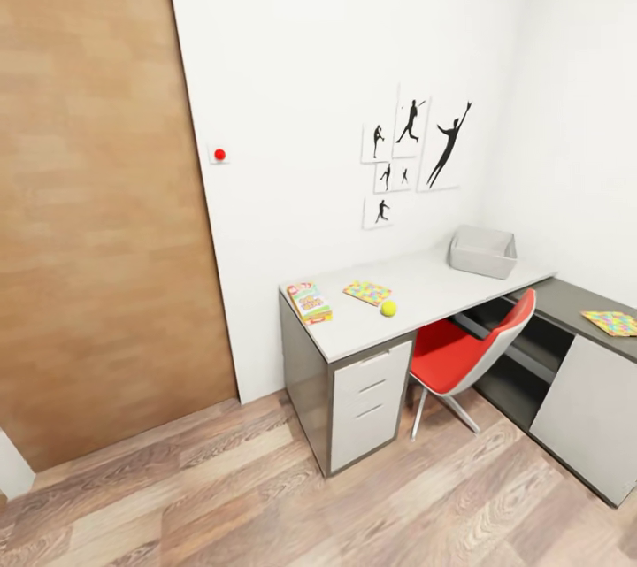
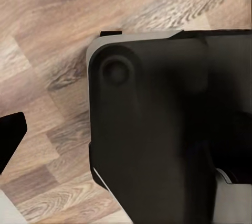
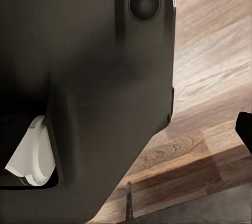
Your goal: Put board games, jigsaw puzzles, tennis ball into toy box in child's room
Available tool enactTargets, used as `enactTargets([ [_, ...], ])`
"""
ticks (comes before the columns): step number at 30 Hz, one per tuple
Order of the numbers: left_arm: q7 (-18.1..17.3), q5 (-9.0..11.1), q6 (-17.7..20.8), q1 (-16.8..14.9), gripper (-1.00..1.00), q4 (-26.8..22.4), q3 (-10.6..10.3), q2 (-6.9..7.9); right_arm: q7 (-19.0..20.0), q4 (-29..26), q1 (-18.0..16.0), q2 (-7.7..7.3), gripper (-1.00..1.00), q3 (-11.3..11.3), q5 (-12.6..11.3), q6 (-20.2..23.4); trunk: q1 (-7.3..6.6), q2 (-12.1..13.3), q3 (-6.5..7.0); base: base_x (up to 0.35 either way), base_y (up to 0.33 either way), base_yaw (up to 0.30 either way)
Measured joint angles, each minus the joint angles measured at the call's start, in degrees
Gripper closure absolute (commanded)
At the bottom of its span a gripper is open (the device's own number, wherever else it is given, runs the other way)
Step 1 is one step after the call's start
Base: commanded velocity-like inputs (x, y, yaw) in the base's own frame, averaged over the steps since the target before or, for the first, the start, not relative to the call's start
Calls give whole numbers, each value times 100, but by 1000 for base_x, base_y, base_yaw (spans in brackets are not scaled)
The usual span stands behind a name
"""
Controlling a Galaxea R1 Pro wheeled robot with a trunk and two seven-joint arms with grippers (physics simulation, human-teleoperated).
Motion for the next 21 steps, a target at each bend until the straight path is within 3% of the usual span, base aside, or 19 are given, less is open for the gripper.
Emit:
enactTargets([
  [7,0,1,0,0,-100,1,0,0,0,0,0,0,-100,0,0,1,-154,281,126,-245,0,-278],
  [21,0,1,0,0,-100,-2,0,-7,0,0,0,0,-100,0,0,2,-465,844,378,-27,0,-278],
])
